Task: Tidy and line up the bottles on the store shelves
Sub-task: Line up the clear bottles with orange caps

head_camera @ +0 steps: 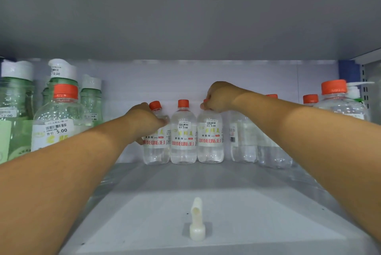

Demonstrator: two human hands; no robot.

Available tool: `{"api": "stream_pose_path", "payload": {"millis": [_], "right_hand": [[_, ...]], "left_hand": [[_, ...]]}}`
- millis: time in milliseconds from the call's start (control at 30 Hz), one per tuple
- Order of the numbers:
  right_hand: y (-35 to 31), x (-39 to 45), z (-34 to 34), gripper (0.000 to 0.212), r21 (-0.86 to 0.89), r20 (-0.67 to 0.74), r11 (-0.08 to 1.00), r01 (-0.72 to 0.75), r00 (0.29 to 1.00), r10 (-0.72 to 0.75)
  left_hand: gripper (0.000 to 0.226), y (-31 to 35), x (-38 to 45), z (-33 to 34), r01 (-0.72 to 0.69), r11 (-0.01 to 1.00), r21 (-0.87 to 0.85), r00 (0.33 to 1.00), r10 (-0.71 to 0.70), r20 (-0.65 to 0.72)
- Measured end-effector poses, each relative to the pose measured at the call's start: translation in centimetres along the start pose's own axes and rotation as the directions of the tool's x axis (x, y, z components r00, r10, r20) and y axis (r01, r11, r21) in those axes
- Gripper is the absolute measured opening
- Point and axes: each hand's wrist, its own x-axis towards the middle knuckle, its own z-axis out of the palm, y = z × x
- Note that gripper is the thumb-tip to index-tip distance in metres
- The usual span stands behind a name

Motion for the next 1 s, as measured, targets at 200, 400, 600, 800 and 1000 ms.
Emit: {"api": "stream_pose_path", "payload": {"millis": [200,400,600,800,1000], "right_hand": [[0.0,-0.8,-0.2,0.042,0.008,0.0,1.0,0.004,1.0,-0.004],[2.6,-1.9,-5.1,0.038,-0.254,-0.078,0.959,-0.127,0.991,0.11],[3.8,-1.9,-4.2,0.028,-0.161,0.242,0.956,-0.244,0.93,0.278],[3.0,-1.5,-3.5,0.03,-0.122,0.147,0.963,-0.241,0.955,0.258],[3.1,-0.7,-2.1,0.04,-0.069,0.108,0.955,-0.288,0.95,0.295]], "left_hand": [[0.043,0.2,-0.3,-0.1,-0.011,1.0,-0.026,1.0,0.012,0.024],[0.043,0.5,-0.5,0.1,-0.017,0.998,0.062,1.0,0.016,0.016],[0.041,0.9,-0.9,-0.1,-0.028,0.996,0.088,1.0,0.027,0.01],[0.04,0.8,-0.6,-0.1,-0.035,0.995,0.095,0.999,0.034,0.018],[0.041,0.6,-0.5,0.0,-0.039,0.992,0.122,0.999,0.037,0.017]]}}
